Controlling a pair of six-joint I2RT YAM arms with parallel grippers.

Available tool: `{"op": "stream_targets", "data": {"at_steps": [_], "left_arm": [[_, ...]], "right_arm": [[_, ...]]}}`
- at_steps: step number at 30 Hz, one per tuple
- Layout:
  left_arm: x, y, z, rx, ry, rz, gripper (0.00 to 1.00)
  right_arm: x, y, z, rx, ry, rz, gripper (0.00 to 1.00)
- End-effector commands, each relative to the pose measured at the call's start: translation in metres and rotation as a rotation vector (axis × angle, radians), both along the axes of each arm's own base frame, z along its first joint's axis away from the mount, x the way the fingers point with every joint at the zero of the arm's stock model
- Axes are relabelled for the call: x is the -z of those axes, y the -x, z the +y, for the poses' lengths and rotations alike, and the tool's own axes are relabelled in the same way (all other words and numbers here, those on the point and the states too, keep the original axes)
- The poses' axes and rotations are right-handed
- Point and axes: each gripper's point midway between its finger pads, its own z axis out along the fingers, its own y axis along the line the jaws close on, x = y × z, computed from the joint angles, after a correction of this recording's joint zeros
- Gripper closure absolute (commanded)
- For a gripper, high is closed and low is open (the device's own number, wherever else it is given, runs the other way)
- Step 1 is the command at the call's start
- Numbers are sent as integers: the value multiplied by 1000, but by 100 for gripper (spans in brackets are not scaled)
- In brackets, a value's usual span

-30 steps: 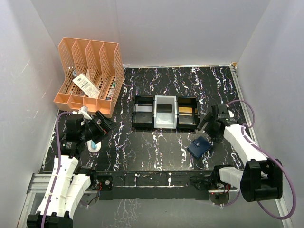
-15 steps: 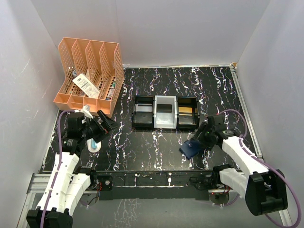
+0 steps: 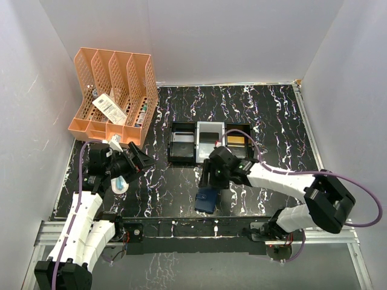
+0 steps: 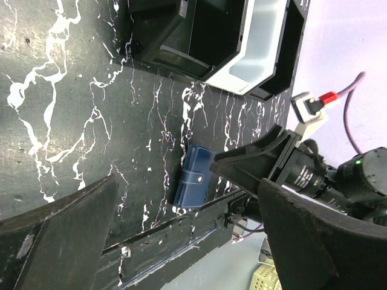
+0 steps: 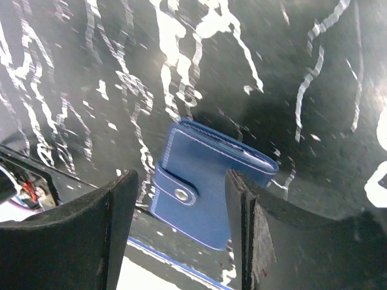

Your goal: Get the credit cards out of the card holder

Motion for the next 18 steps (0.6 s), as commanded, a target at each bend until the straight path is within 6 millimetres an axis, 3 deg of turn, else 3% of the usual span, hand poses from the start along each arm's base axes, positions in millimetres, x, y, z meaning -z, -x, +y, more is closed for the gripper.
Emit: {"op": "stream_targets", "data": {"at_steps": [1,6,11,18], "left_arm": [[-4,7,-10,62,52,1,2],[0,12,-8,66,31,15,5],[-2,14,-7,75,19,14,5],[-1,17,-9,91,26,22,5]], "right_arm": [[-40,-46,19,26,22,-186,41],[-44,-71,17,30,112,-261,40],[-29,-92,4,32,291,-263,39],[-21,-118,-8,6,335,-290,40]]}}
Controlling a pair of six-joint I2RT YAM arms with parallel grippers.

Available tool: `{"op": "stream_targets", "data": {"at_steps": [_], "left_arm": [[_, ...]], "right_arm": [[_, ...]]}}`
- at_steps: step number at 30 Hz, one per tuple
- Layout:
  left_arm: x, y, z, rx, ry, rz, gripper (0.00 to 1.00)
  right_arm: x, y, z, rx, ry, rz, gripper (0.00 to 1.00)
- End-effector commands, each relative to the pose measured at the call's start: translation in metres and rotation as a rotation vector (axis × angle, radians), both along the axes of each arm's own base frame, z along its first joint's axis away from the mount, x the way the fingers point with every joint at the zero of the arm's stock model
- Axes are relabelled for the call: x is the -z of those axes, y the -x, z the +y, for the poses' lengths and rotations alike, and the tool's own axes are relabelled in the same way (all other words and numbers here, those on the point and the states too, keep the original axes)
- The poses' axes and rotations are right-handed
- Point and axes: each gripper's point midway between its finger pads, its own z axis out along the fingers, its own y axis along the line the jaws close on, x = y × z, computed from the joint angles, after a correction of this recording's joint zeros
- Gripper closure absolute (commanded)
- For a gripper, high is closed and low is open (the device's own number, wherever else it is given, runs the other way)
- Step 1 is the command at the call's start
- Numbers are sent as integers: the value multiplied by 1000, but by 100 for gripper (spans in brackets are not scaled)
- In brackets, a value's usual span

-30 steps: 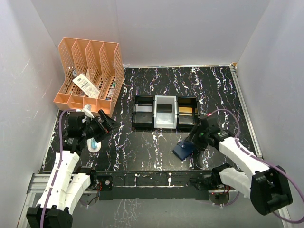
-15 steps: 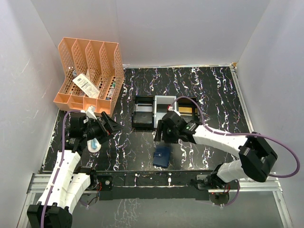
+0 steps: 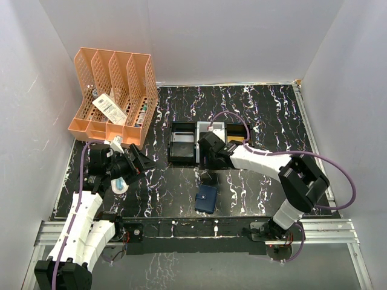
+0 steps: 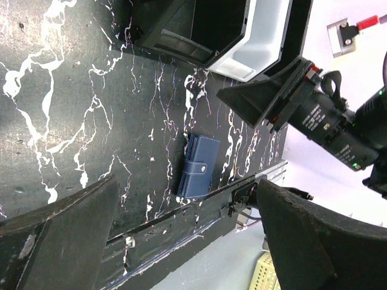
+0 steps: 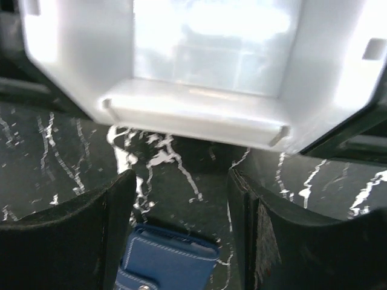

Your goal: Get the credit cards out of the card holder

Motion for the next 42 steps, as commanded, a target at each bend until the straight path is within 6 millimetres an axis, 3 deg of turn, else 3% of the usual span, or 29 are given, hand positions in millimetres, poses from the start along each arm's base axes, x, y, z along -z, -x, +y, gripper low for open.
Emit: {"op": "stream_targets", "data": {"at_steps": [1,9,15,18,23,28,31,34,42], "left_arm": [[-6,8,-6,48,28,1,5],[-3,10,-9,78,41,11,6],[-4,12,-13,100,58,14,8],[-2,12,-15,102,40,18,9],[8,13,-28,115,-27,32,11],[21,12,-59,151,-120,34,13],[24,5,-69,136,-147,27,16],[20,-4,-66,84,-177,9,16],[7,2,-23,-84,-268,-32,13]], "right_arm": [[-18,-33,-8,-15,29,-95,39],[-14,-54,-13,-69,62,-118,39],[-18,-57,-5,-103,43,-110,39],[-32,-51,-1,-102,-2,-107,39],[-49,-28,-13,-20,-84,-97,38],[-42,4,-22,9,-170,-50,39],[-50,13,3,-70,-320,-39,40],[-52,15,30,-142,-411,-6,43],[-34,-8,86,-206,-372,7,44]]}}
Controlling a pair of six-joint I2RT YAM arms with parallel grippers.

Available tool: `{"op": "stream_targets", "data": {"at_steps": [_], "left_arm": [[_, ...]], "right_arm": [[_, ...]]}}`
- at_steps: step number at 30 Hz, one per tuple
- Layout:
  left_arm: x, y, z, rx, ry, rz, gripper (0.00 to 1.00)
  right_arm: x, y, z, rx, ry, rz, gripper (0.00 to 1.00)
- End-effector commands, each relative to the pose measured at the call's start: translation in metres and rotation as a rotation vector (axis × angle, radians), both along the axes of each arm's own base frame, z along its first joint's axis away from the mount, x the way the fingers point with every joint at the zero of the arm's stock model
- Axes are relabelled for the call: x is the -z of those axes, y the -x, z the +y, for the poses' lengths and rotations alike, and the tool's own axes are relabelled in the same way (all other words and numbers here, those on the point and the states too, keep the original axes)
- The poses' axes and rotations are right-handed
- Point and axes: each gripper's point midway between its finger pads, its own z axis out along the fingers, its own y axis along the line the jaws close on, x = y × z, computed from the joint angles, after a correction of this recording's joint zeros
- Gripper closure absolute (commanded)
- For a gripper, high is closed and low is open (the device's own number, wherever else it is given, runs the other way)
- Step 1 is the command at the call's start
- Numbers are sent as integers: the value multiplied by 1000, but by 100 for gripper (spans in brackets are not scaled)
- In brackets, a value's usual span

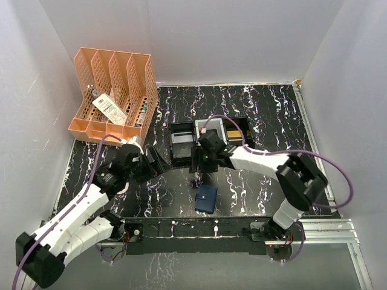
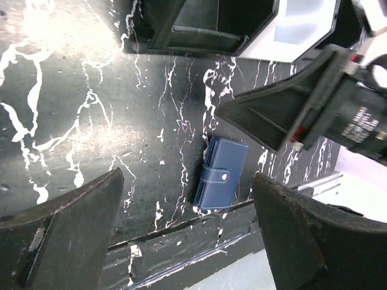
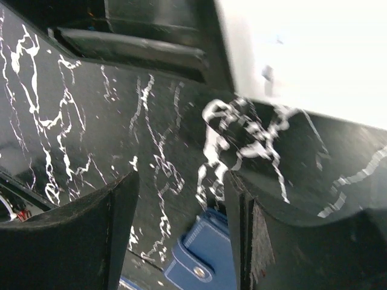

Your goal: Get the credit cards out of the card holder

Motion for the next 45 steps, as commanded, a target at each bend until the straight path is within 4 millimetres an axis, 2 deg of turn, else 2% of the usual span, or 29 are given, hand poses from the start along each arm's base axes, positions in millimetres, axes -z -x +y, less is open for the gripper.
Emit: {"op": "stream_targets", "data": {"at_steps": [1,3,6,12,20,24,28,31,36,38,41,43,44,45], "left_arm": [[-16,2,29,-127,-50,-58,13],[-16,8,36,-146,-53,-59,13],[-14,13,41,-160,-54,-53,12],[-15,12,39,-153,-58,-49,12],[-16,7,32,-124,-60,-43,11],[-16,6,28,-110,-46,-49,10],[-19,5,24,-87,-27,-67,10],[-21,5,13,-30,3,-77,10],[-29,5,-22,141,111,-107,13],[-28,4,-34,187,148,-99,14],[-24,7,-51,251,176,-75,16],[-20,8,-60,275,178,-63,18],[-18,9,-63,283,174,-57,18],[-15,10,-67,292,171,-50,19]], "right_arm": [[-27,-32,51,-38,-103,-102,44],[-26,-38,63,-46,-102,-114,44],[-13,-45,78,-57,-81,-112,44],[-3,-53,94,-65,-52,-119,44],[-1,-58,106,-84,-47,-125,44],[-15,-57,106,-100,-46,-137,43],[-55,-50,87,-76,-57,-198,41],[-69,-39,46,29,2,-219,34],[-65,-3,-20,173,27,-227,14],[-60,13,-39,229,-10,-214,2],[-55,38,-53,262,-100,-171,2],[-51,50,-57,281,-159,-139,2],[-42,58,-60,285,-174,-115,2],[-44,61,-58,291,-210,-105,2]]}}
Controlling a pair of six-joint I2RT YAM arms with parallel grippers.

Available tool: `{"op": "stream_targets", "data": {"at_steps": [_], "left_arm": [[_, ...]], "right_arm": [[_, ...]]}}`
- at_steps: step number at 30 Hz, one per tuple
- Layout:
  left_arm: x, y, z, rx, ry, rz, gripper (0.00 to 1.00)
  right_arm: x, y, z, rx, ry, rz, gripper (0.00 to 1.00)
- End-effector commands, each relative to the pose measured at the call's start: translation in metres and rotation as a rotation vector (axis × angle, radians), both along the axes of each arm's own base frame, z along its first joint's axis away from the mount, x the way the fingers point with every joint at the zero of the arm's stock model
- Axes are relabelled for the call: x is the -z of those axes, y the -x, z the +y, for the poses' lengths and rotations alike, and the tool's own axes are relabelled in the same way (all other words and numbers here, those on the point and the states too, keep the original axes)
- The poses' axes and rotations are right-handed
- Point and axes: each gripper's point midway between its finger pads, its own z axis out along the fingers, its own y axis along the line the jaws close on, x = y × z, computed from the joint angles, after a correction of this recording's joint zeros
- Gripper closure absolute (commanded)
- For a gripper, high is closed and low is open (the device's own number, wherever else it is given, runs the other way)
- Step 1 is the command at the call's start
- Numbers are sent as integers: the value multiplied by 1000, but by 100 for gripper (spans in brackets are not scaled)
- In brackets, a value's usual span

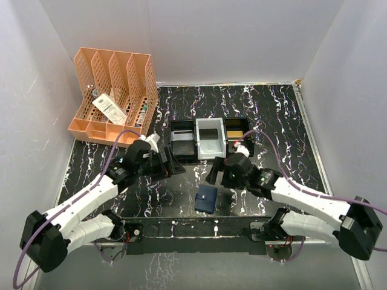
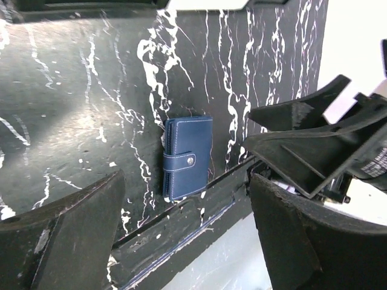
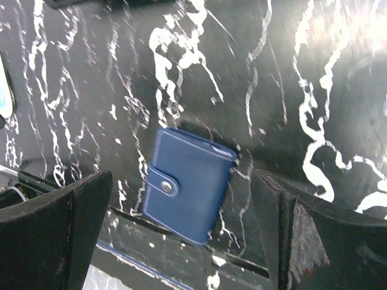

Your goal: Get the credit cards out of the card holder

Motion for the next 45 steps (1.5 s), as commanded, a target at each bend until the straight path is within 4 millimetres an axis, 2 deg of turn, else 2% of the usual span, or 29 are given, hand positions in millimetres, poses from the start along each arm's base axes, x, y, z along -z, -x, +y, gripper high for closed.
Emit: {"op": "stream_targets", "data": {"at_steps": [1,2,5,8,9,11,18,23,28,34,36,39,45], "left_arm": [[-4,10,-27,114,49,-19,20],[-1,12,-30,125,38,-13,21],[9,20,-39,165,-15,6,23],[18,27,-44,190,-70,20,26],[20,28,-45,193,-80,19,27],[22,30,-47,199,-94,20,29],[32,36,-56,238,-132,36,34],[38,39,-64,247,-142,47,37],[50,40,-64,249,-243,56,39],[55,42,-72,270,-301,36,40],[63,43,-73,278,-335,46,40],[69,46,-76,292,-376,43,38],[75,45,-74,282,-427,27,42]], "right_arm": [[6,17,0,72,-163,60,2],[11,22,-1,91,-184,88,4],[27,36,-2,131,-241,176,18],[30,43,11,114,-328,229,31],[45,51,7,116,-315,271,34],[52,55,9,108,-313,300,41],[71,55,4,131,-240,331,46],[78,53,5,138,-247,334,55],[76,49,12,129,-260,334,69],[61,44,26,92,-319,318,87],[59,44,27,86,-325,321,89],[40,36,37,70,-362,294,93],[31,33,40,67,-380,281,98]]}}
